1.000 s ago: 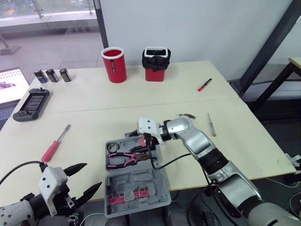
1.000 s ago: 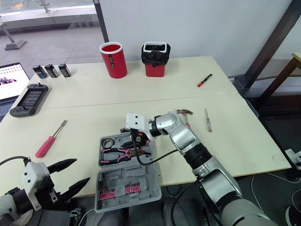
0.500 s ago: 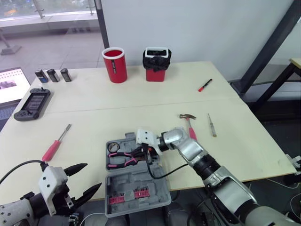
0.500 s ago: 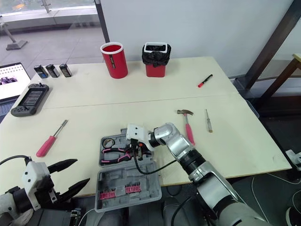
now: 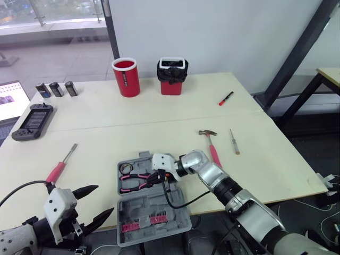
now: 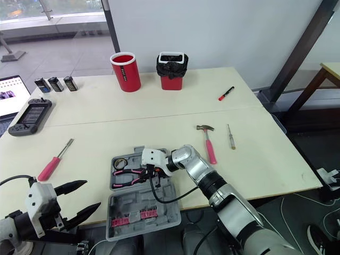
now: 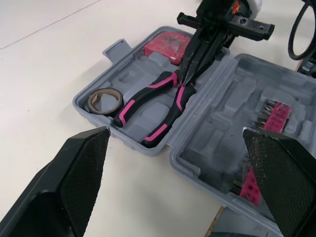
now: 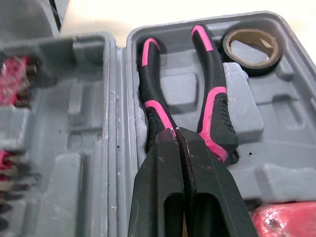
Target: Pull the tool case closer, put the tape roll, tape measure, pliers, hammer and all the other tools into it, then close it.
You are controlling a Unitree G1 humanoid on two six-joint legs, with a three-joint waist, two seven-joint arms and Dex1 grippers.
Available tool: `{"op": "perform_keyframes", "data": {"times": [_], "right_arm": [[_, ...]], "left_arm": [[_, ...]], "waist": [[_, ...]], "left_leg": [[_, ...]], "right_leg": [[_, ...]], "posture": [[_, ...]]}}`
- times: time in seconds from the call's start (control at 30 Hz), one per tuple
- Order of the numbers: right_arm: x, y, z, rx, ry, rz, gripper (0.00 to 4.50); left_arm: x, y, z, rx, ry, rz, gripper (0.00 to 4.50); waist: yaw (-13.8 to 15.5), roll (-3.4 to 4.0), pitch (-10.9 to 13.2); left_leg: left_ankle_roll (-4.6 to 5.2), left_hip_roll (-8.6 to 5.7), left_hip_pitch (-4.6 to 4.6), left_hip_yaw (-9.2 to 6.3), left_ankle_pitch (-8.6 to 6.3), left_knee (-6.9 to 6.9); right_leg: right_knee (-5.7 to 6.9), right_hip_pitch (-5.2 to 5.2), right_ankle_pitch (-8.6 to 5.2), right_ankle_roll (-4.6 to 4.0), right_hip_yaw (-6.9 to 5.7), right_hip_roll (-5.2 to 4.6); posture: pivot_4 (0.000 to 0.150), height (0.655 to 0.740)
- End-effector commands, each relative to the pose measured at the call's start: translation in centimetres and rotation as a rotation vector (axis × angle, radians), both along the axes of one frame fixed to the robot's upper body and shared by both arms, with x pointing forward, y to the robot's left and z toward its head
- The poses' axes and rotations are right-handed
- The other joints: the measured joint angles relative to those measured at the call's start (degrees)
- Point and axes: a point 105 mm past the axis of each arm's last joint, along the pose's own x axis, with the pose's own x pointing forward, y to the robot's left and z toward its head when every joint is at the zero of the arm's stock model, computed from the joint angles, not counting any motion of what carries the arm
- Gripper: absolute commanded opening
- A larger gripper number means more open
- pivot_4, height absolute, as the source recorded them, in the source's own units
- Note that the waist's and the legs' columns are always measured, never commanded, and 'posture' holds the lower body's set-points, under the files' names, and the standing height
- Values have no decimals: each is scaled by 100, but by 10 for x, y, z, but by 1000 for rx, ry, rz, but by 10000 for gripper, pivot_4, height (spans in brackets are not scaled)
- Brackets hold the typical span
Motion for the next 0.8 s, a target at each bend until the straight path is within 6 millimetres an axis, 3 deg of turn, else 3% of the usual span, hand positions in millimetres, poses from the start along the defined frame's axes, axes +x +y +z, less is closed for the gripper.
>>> {"op": "perform_keyframes", "data": {"times": [0.03, 0.17, 0.53, 0.7, 0.8], "right_arm": [[8, 5, 20, 94, -7, -24, 774], [6, 4, 18, 87, 11, -13, 774], [14, -4, -20, -131, 42, -110, 774], [9, -13, -39, -252, 69, -120, 774], [10, -12, -37, -244, 46, -117, 774]], "left_arm": [[0, 0, 2, 1, -12, -3, 45000], [0, -1, 2, -1, -15, -5, 45000], [1, -1, 0, 6, -15, -1, 45000], [2, -1, -1, 7, -13, 2, 45000], [2, -1, -2, 5, -7, 8, 45000]], "waist": [[10, 0, 0], [16, -1, 0], [-20, -2, -2], [-17, 0, -3], [-33, 4, -8]], "left_leg": [[1, 0, -11, 0, 0, 0], [3, 1, -61, -2, 2, 0], [4, 2, -50, -2, 2, 9], [4, 2, -19, -9, 2, 8], [-1, 1, 47, -9, -1, -3]], "right_leg": [[6, -10, -1, 2, -1, 2], [34, -76, -3, 13, -2, 11], [41, -71, 0, 7, -1, 13], [42, -42, 2, 1, 0, 16], [15, 0, -1, -2, 0, 10]], "posture": [[1500, 7400], [1500, 7400], [1500, 7400], [1500, 7400], [1500, 7400]]}}
